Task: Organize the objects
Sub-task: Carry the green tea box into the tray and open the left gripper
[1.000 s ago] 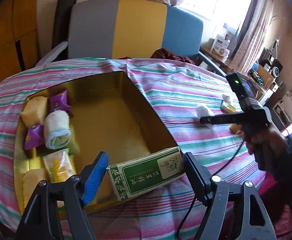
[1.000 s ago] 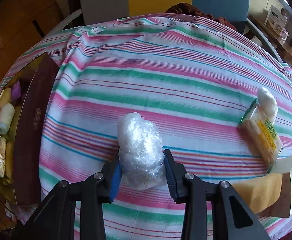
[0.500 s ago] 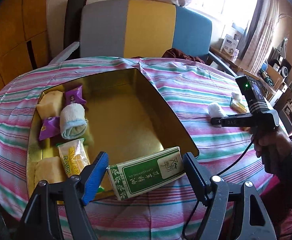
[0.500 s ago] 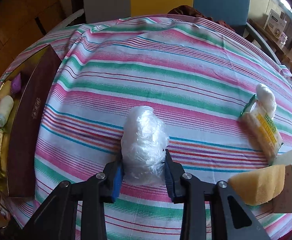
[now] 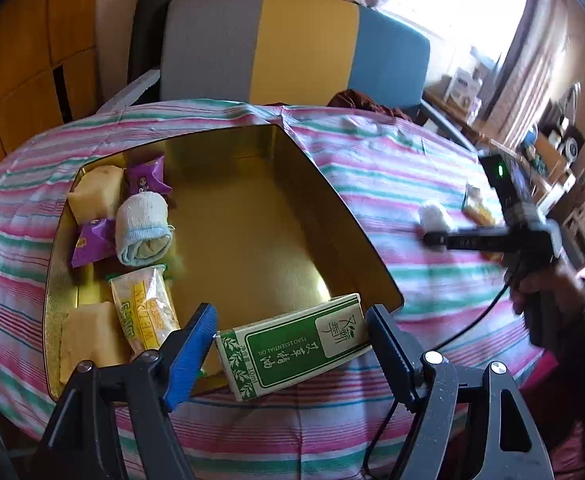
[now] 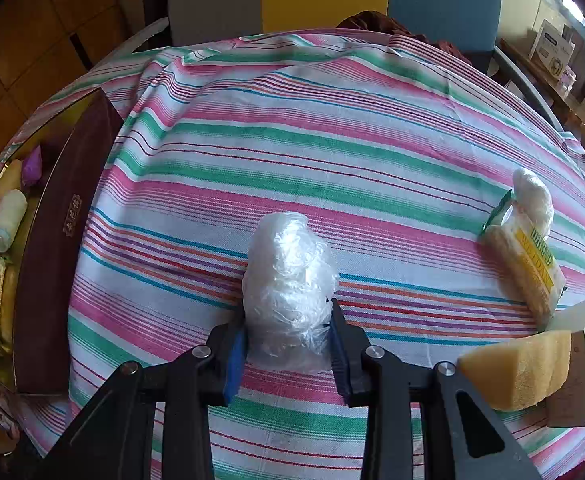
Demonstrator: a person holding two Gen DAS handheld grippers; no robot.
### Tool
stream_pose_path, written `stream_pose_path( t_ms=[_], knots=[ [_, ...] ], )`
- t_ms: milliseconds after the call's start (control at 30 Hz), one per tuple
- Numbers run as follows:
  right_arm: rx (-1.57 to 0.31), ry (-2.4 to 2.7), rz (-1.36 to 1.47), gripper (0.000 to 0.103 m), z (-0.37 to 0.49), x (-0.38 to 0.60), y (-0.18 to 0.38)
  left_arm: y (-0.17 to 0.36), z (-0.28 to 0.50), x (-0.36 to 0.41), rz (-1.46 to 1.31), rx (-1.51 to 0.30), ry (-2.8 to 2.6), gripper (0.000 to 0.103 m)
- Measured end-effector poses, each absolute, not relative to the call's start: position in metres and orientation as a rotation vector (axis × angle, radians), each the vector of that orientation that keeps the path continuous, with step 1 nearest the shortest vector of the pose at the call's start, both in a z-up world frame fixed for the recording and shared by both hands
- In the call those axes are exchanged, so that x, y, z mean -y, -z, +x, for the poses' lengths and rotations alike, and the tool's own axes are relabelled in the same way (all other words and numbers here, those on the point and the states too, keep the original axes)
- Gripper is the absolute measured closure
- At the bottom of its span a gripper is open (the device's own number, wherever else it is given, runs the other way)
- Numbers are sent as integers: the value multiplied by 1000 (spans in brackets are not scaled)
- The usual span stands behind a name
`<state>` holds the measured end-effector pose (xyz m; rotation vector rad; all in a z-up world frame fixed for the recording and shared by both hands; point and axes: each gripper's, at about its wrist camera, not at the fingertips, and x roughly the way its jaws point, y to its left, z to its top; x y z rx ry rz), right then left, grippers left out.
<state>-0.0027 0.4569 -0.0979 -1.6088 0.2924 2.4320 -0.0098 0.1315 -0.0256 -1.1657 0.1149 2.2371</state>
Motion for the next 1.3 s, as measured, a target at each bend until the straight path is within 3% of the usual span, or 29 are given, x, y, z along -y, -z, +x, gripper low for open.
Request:
stream_pose_path(
  t_ms=[367, 667, 1300],
  knots=[
    [-275, -2427, -1617, 68, -6, -457, 98, 19, -106, -97, -1330, 194, -2283, 26],
    [-270, -2426, -1619, 68, -3, -456, 97, 41, -188, -133, -1441, 228, -2278, 26],
    [-265, -2429, -1630, 68, -1, -452, 96, 85, -262, -189, -1447, -113, -2353, 24]
  ],
)
